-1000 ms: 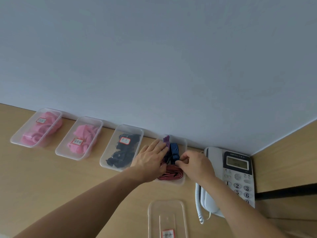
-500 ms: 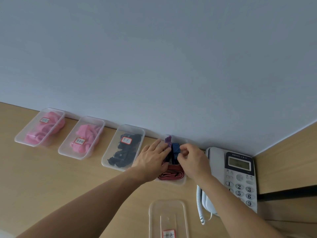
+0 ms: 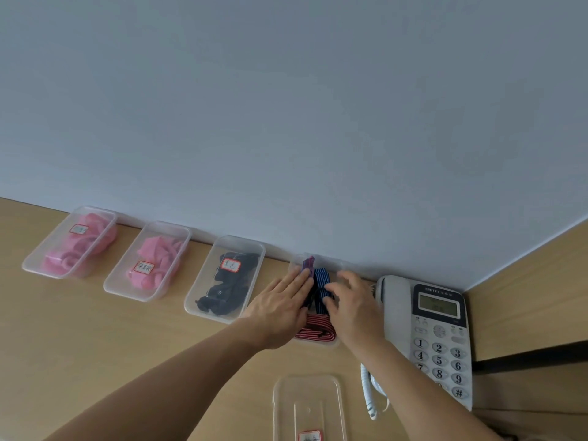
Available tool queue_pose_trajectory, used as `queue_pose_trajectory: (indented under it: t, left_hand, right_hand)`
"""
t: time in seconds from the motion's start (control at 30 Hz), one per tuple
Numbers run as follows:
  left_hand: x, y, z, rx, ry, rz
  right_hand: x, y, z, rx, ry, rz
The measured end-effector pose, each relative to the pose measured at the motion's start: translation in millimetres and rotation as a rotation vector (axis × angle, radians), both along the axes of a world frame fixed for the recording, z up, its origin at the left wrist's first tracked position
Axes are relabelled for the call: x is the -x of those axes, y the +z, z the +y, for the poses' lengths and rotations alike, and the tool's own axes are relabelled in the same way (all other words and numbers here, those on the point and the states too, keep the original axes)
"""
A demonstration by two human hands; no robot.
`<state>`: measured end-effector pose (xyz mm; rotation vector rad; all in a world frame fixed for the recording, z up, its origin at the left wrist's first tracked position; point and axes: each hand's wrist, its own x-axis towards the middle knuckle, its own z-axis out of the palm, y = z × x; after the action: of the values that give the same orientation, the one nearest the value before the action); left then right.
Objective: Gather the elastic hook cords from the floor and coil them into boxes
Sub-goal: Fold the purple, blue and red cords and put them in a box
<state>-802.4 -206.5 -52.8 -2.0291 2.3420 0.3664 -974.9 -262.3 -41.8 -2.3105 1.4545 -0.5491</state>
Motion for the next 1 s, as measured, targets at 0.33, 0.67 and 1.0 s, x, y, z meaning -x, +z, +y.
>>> queue_pose_trajectory:
  t: [0.33, 0.67, 1.0]
  left_hand:
    - [1.3, 8.9, 5.1, -0.069, 0.023, 0.002]
    - [2.9, 15.1, 4.5, -0.152, 0.022, -0.093]
    - [4.0, 9.9, 2.8, -0.137, 0.064, -0.066]
  right_hand:
    - [2.8, 1.7, 3.2, -0.092, 0.067, 0.015]
    - [26.0, 3.5, 11.6, -0.168, 0.145, 0.005]
    - [19.7, 8.1, 17.4, -0.028, 0.29, 0.275]
